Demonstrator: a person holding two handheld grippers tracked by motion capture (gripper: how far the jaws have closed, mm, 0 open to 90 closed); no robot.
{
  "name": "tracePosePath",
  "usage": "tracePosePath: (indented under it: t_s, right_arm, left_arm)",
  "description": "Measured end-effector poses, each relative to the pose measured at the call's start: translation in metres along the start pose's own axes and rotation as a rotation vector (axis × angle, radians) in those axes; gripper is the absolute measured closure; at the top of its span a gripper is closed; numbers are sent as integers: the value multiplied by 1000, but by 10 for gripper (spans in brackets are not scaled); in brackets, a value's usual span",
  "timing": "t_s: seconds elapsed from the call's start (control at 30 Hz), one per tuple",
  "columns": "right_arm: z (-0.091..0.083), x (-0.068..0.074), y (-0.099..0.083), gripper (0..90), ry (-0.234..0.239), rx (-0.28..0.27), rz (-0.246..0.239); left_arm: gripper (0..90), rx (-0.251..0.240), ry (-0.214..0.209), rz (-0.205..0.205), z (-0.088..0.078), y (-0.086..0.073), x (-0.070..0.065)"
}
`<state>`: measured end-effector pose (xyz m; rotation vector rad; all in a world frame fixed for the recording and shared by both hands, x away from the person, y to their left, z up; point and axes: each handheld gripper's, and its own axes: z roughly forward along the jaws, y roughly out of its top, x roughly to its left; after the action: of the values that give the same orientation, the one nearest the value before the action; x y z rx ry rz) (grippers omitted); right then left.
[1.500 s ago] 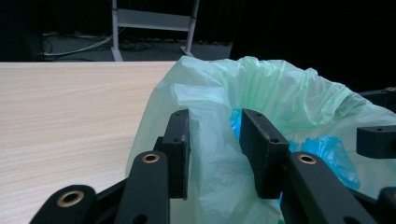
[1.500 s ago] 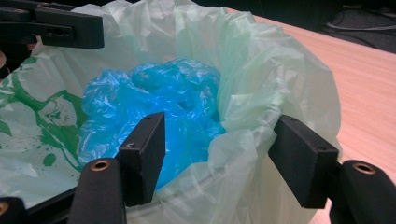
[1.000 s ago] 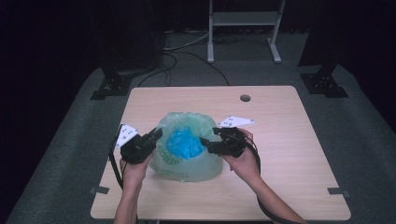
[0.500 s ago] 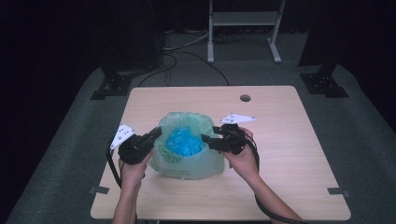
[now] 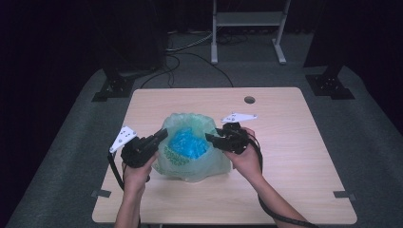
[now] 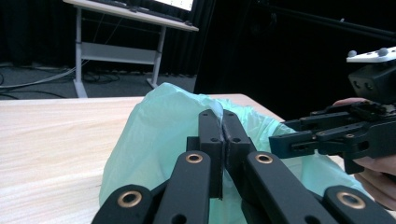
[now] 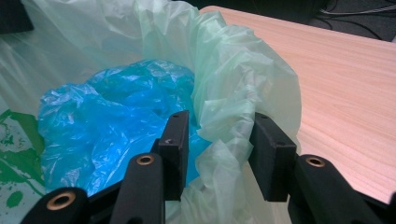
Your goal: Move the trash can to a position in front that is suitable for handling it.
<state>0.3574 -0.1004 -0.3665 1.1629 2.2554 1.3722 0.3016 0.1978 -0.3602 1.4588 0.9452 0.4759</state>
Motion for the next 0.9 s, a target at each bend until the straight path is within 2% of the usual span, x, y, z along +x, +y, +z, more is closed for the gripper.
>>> tracePosePath:
  t_s: [0.27, 0.33, 0.5, 0.9]
  right_arm:
    - [-2, -2, 5, 661, -29, -19, 19]
    - [-2, -1, 6, 712, -36, -18, 17]
    - [-3, -2, 8, 767, -58, -39, 12]
    - [-11, 0, 16, 865, -81, -83, -8]
  left_arm:
    - [897, -11, -16, -7, -1, 1, -1]
    - [900, -8, -21, -10, 0, 1, -2]
    - [900, -10, -32, -13, 1, 1, -3]
    - [900, -13, -51, -11, 4, 1, -8]
